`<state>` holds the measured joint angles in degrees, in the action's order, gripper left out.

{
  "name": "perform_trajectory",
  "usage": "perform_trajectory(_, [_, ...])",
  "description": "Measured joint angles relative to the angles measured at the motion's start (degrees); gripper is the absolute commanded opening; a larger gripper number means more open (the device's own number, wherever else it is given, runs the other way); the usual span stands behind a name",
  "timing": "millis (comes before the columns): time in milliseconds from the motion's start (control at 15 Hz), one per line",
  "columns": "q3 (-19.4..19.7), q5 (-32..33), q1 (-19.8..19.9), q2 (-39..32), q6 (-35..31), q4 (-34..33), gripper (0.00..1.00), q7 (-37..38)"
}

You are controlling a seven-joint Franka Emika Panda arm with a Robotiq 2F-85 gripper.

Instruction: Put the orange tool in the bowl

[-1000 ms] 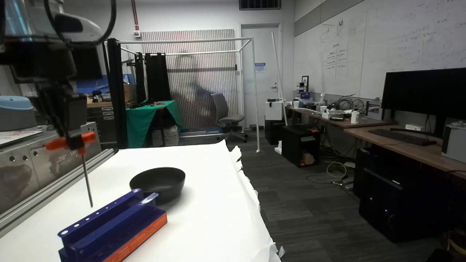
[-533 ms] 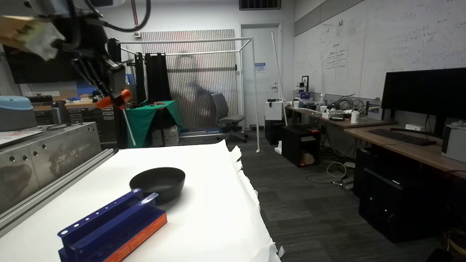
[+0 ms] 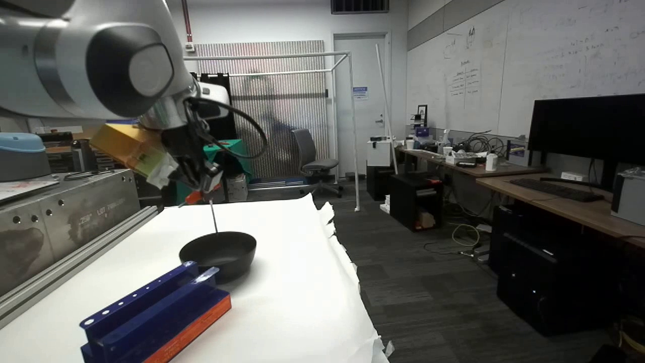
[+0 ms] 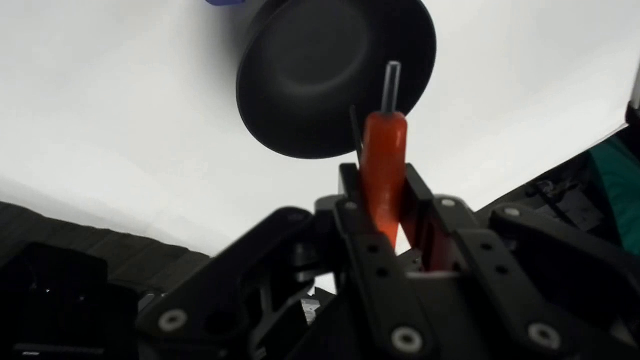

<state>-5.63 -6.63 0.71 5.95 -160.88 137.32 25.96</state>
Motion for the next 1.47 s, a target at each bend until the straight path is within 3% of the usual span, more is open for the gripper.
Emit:
perform_trajectory(400, [-0.45, -12.94, -0.30, -11.93, -5.84, -3.07, 0.05, -9.37])
perform_trajectory(467, [-1.08, -15.40, -0.21, -13.47, -5.95, -4.10, 0.37, -11.20])
perform_trajectory(533, [-1.76, -17.48, -0.03, -14.85, -5.96, -5.20, 0.49, -12.81])
perform_trajectory(1000, [-4.58, -24.03, 2.58, -21.37, -4.85, -11.36, 0.99, -18.89])
perform_trajectory(1267, [-2.82, -22.31, 3.06, -20.63, -1.60, -12.40, 1.00, -18.76])
perform_trajectory(1467, [0.16, -16.50, 2.33, -16.16, 4.78, -12.36, 1.00, -15.74])
